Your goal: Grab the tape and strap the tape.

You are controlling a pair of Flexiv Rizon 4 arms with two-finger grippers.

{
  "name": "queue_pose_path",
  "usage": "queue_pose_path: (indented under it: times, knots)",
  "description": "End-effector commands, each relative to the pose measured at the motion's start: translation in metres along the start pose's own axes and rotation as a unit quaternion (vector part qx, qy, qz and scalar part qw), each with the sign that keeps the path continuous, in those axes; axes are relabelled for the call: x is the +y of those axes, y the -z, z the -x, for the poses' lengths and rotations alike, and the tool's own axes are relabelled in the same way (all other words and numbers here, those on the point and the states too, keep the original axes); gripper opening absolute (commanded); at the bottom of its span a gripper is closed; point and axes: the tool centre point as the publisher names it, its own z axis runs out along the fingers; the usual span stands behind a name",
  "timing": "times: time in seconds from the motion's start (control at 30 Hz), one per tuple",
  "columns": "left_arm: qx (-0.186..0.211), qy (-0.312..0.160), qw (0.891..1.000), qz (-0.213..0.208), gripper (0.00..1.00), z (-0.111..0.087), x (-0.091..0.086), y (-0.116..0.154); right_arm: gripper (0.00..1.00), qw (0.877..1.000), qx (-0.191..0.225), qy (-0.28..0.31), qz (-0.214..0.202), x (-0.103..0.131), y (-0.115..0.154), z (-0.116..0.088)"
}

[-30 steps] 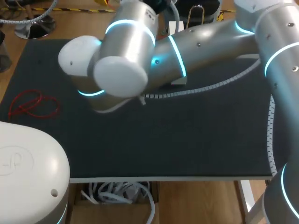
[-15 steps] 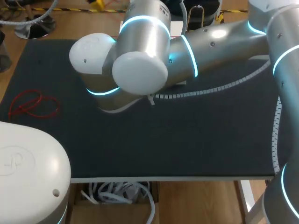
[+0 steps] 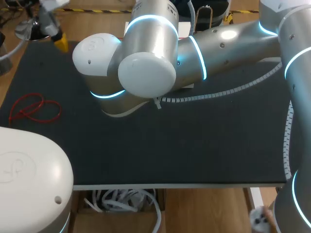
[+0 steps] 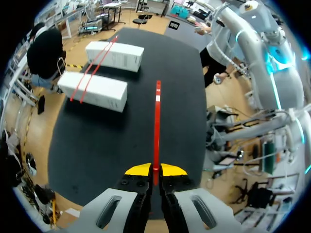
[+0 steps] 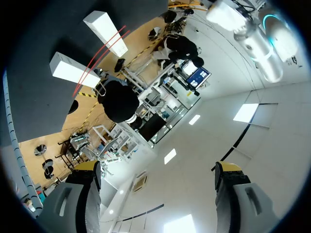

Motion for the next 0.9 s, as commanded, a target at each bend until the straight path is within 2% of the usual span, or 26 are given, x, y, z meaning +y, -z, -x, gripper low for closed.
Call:
queue_pose_path:
  times: [0.03,0.27,0.47,0.57,0.6,0.9]
  knots:
    - [0.043,0.012,0.999,-0.004,0.00,0.013,0.045,-0.015,1.00,1.000,0.001,0.002,0.002,-0.002,0.000,0.001]
    - [0.047,0.049,0.998,0.000,0.00,0.014,0.094,-0.026,1.00,1.000,0.001,0.002,0.002,-0.002,0.000,0.001]
    - [0.034,0.053,0.998,-0.002,0.00,0.018,0.110,-0.024,1.00,1.000,0.001,0.002,0.002,-0.002,0.000,0.001]
    - [0.034,0.053,0.998,-0.002,0.55,0.018,0.110,-0.024,1.00,1.000,0.001,0.002,0.002,-0.002,0.000,0.001]
    - [0.034,0.053,0.998,-0.002,1.00,0.018,0.110,-0.024,1.00,1.000,0.001,0.002,0.002,-0.002,0.000,0.001]
    - [0.034,0.053,0.998,-0.002,1.00,0.018,0.110,-0.024,1.00,1.000,0.001,0.002,0.002,-0.002,0.000,0.001]
